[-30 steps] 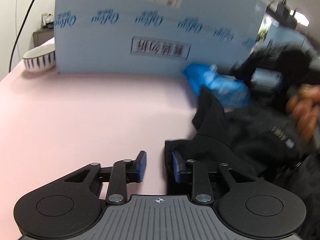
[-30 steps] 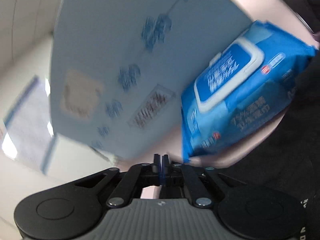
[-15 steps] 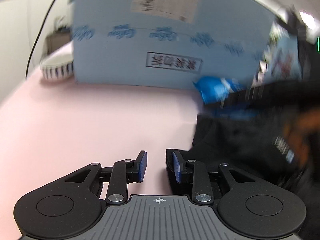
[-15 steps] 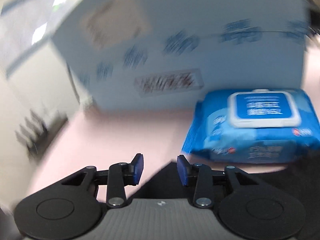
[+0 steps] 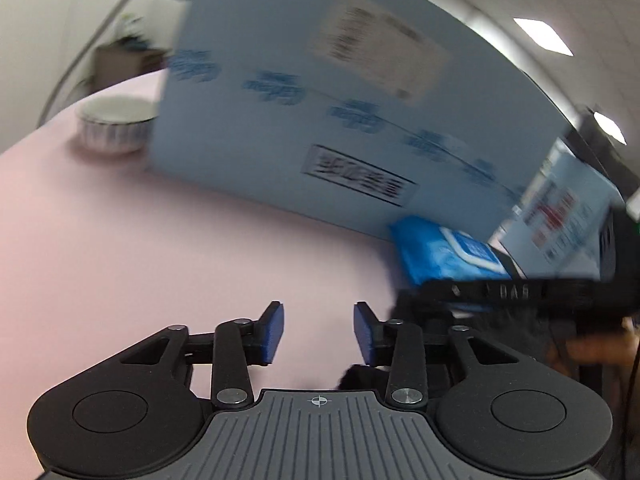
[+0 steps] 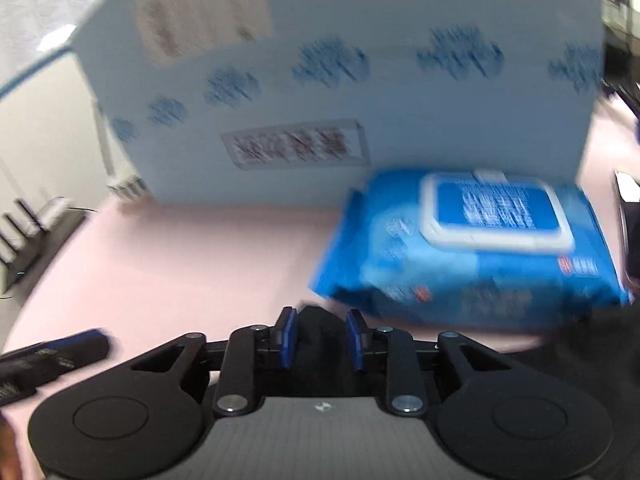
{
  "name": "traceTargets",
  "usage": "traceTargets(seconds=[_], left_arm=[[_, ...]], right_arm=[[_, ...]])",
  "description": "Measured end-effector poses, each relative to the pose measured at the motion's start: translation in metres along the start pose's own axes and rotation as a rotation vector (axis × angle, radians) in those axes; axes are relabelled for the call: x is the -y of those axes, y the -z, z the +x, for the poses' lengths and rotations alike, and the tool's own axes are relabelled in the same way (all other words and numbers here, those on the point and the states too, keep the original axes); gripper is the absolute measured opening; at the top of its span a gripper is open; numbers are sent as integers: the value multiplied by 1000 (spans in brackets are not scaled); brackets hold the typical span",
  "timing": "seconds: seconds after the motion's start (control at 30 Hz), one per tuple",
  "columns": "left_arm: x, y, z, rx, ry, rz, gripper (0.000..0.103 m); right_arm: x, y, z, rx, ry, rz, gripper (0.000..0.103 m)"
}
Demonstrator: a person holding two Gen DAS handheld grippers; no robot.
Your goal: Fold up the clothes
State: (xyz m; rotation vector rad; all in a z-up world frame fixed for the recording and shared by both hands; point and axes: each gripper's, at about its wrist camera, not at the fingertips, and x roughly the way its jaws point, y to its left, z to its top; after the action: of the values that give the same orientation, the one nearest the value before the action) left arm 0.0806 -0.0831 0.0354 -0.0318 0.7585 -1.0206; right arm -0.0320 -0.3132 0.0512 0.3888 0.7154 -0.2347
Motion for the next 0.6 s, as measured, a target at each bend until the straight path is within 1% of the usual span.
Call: traceTargets(seconds=[0.03, 0.07, 0.1, 0.13, 0.17, 0.2, 0.23, 0.27, 0.3, 0.47, 0.53, 0.57, 0.6], left_arm=[[4, 0, 6, -26, 22, 28, 40], [8, 1, 11, -52, 41, 55, 40], [14, 3, 19, -105, 47, 101, 40], [20, 7, 25, -153, 22, 155, 40], [27, 12, 31, -198, -9, 210, 40], [31, 14, 32, -214, -31, 242, 40], [36, 13, 31, -229, -60, 255, 40], [39, 12, 30, -240, -90, 244, 41], [39, 11, 29, -245, -111, 228, 42], [33, 19, 13, -222, -203, 128, 44], [28, 22, 5, -207, -236, 71, 44], [23, 21, 2, -195, -250, 45, 44], [17, 21, -1, -182, -265, 18, 46]], right_arm=[[-7, 0, 0, -6, 8, -53, 29], [-13, 1, 6, -32, 37, -115, 30], [-17, 2, 13, -62, 65, -160, 28], [-19, 4, 26, -111, 112, -216, 29], [-19, 9, 34, -135, 143, -258, 30], [-19, 12, 35, -124, 153, -281, 31], [-20, 13, 35, -114, 163, -297, 30], [-20, 13, 35, -107, 186, -309, 29], [-21, 13, 36, -99, 212, -310, 24], [-15, 10, 40, -72, 234, -212, 22], [-4, 7, 34, -74, 192, -107, 23], [2, 5, 30, -76, 166, -48, 28], [9, 3, 26, -79, 140, 10, 29]])
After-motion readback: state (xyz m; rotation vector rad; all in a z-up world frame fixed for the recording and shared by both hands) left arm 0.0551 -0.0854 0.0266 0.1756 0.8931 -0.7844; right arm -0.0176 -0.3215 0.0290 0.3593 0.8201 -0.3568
